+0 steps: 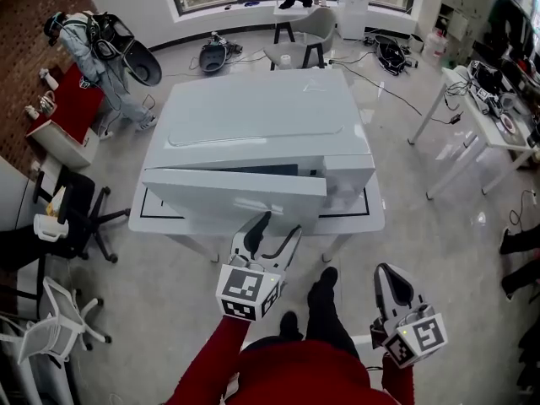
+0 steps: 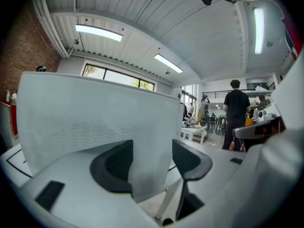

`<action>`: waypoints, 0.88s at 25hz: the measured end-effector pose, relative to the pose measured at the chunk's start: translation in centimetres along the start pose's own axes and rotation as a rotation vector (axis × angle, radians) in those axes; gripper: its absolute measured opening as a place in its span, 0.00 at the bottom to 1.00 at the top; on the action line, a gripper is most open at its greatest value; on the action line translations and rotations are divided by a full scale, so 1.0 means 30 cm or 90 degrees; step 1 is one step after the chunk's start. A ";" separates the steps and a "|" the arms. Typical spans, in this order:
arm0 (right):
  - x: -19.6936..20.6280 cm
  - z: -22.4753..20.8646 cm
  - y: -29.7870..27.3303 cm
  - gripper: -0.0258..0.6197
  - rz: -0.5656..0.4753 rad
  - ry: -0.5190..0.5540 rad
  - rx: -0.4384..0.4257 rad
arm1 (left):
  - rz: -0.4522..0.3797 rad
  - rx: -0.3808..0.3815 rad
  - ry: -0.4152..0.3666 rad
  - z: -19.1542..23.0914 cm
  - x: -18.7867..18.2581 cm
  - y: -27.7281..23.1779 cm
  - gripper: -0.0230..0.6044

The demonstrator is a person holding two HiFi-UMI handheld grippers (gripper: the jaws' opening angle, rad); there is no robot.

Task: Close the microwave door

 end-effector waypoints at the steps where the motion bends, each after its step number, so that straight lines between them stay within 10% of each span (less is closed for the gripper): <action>1: -0.007 -0.003 -0.004 0.06 -0.004 -0.001 -0.004 | -0.002 -0.003 0.005 0.004 -0.007 -0.009 0.46; 13: -0.023 -0.054 -0.041 0.06 0.027 0.014 0.000 | 0.004 -0.079 0.030 0.021 -0.047 -0.049 0.37; 22: -0.031 -0.060 -0.057 0.06 0.026 0.016 -0.003 | 0.003 -0.177 0.069 0.046 -0.046 -0.044 0.09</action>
Point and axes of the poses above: the fingertips, and each gripper's own axes: y backward along the fingers, z to its left, x out of its underside, the point moved 9 cm from there along y, backward along the fingers, and after that the axes turned 11 degrees about z, right-handed, at the moved point
